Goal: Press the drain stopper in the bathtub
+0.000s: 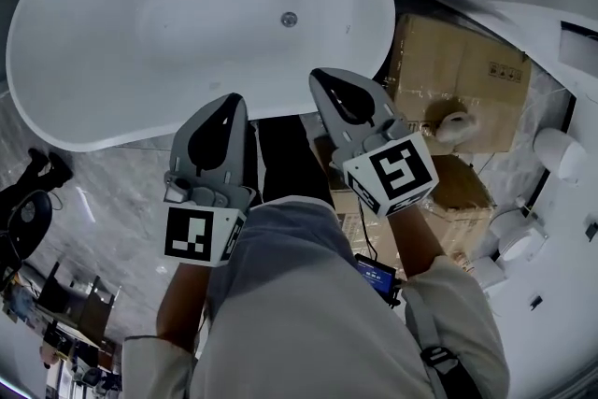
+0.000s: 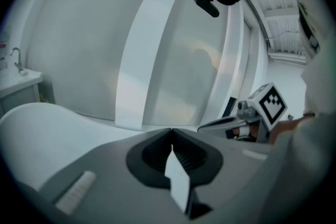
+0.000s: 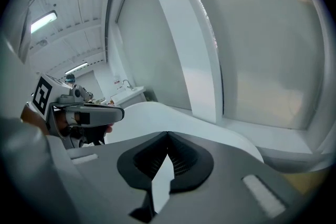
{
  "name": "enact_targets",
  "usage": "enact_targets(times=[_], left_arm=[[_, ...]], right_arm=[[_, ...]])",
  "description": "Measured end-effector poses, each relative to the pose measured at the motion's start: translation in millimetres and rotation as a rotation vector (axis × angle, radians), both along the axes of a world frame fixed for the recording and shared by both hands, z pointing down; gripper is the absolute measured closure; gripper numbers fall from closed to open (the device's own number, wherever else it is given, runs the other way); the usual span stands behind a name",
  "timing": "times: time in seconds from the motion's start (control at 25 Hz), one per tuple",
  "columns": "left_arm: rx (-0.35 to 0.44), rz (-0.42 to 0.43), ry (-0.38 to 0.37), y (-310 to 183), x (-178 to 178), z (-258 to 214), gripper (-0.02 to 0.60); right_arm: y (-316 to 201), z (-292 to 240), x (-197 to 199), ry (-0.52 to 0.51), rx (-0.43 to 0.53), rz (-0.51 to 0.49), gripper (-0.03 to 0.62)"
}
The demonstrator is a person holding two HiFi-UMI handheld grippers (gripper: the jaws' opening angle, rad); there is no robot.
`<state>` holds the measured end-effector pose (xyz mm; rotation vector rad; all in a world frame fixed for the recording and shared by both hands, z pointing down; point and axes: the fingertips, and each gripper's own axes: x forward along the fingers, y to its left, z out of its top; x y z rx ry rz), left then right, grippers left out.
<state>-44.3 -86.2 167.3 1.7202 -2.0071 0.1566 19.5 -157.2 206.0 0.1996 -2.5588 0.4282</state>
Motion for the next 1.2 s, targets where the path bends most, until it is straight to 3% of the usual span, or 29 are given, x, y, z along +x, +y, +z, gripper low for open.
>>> enact_targets(times=[0.44, 0.8, 1.2], left_arm=[[-0.032, -0.014, 0.006, -6, -17, 45, 0.581], [-0.06, -0.014, 0.022, -2, -14, 96, 0.581], [-0.086, -0.01, 0.018, 6, -34, 161, 0.581]], right_arm=[[-20, 56, -15, 0.019, 0.023, 0.019, 0.592], [-32, 130, -17, 0.061, 0.033, 0.042, 0.592], [-33, 204, -37, 0.08, 0.065, 0.027, 0.592]])
